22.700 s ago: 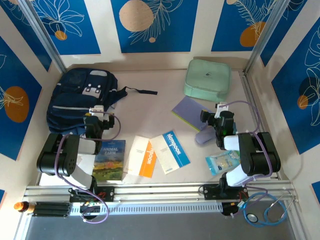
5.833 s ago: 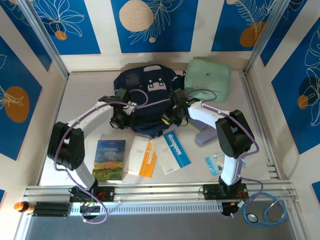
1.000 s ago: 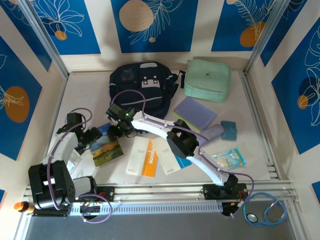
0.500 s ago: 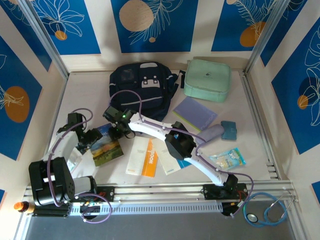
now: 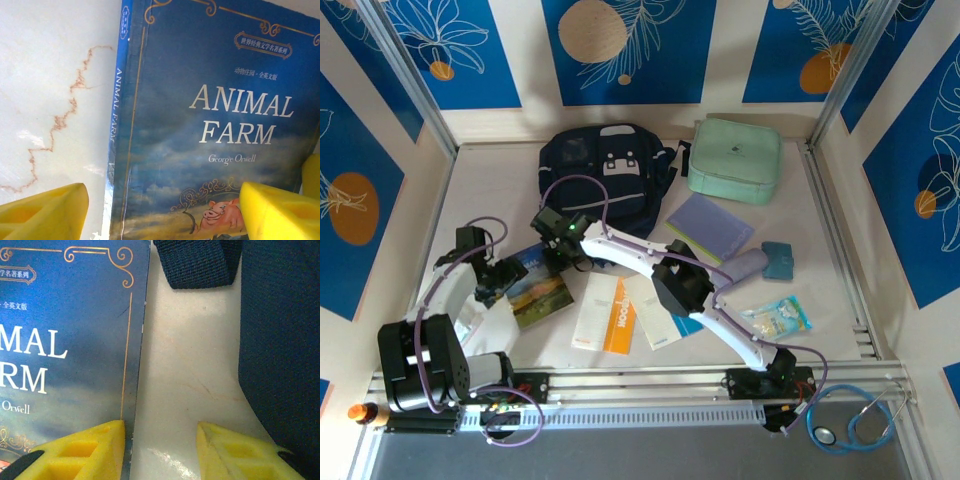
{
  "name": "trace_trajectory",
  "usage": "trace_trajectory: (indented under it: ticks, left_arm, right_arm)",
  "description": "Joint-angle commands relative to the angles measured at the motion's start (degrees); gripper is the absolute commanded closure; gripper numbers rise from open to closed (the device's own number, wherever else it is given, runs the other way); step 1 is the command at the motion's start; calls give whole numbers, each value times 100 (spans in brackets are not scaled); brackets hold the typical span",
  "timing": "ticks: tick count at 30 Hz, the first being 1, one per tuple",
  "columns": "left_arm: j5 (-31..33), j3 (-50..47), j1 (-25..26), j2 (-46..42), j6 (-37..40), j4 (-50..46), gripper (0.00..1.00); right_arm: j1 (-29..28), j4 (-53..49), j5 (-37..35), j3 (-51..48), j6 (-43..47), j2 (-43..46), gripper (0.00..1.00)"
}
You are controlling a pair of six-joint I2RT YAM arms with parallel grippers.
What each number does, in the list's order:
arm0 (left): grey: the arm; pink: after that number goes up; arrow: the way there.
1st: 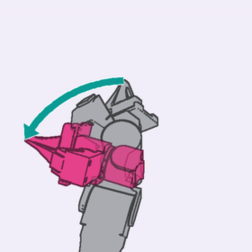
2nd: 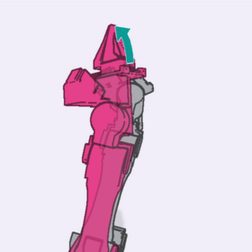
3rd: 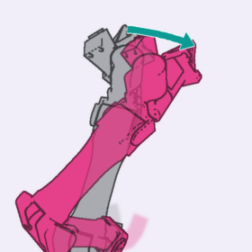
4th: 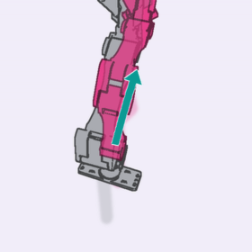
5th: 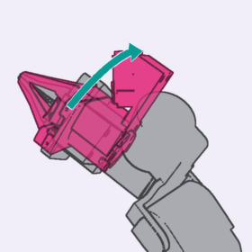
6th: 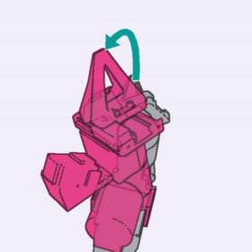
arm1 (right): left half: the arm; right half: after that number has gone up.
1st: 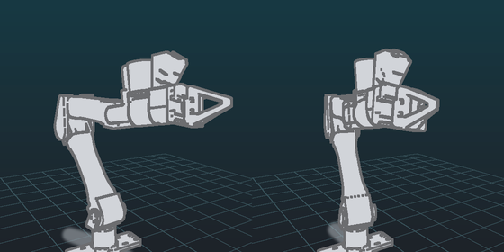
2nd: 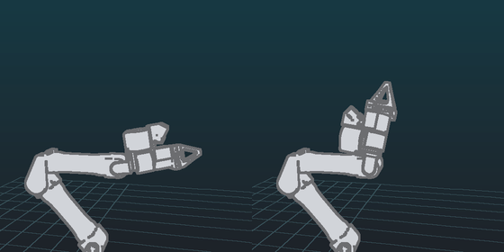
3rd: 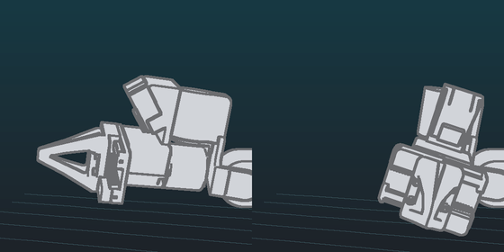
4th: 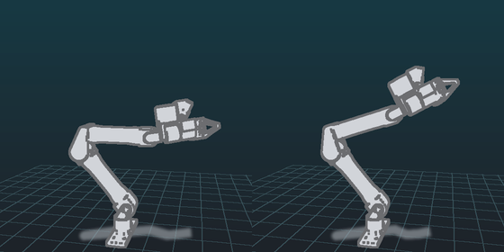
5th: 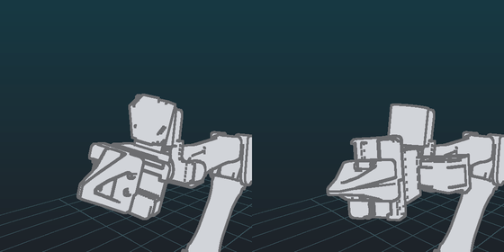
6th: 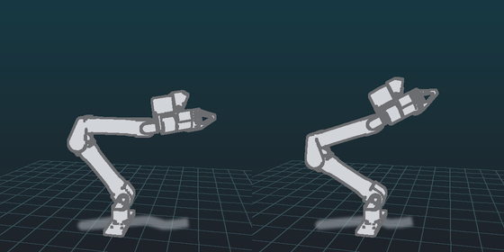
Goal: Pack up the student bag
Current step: Pick up the book from the middle-left of the table.
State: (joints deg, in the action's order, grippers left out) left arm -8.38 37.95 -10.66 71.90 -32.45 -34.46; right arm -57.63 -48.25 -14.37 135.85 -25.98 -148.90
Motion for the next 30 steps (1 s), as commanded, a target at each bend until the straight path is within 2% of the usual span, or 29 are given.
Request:
trace_trajectory:
  ticks: [1, 10, 15, 21, 26, 30]
  left_arm:
    - [-165, -126, -53, 162, 45, 38, 22]
    - [-812, -128, -51, 371, 61, 479, 27]
    - [-1146, 69, -51, 235, 92, 333, 36]
    - [-1452, 644, -51, 6, 346, -313, 46]
    - [-1982, 533, -52, -234, 277, -12, 57]
    - [-2037, 398, -51, -112, 179, 208, 60]
  right_arm:
    - [92, -318, -84, -142, -81, -122, 58]
    - [98, -252, 14, -220, -187, -123, 59]
    - [103, -246, 80, -260, -246, -122, 59]
    - [145, -128, 256, -431, -384, -130, 63]
    - [189, -74, 278, -542, -425, -133, 66]
    - [227, -53, 331, -599, -443, -135, 68]
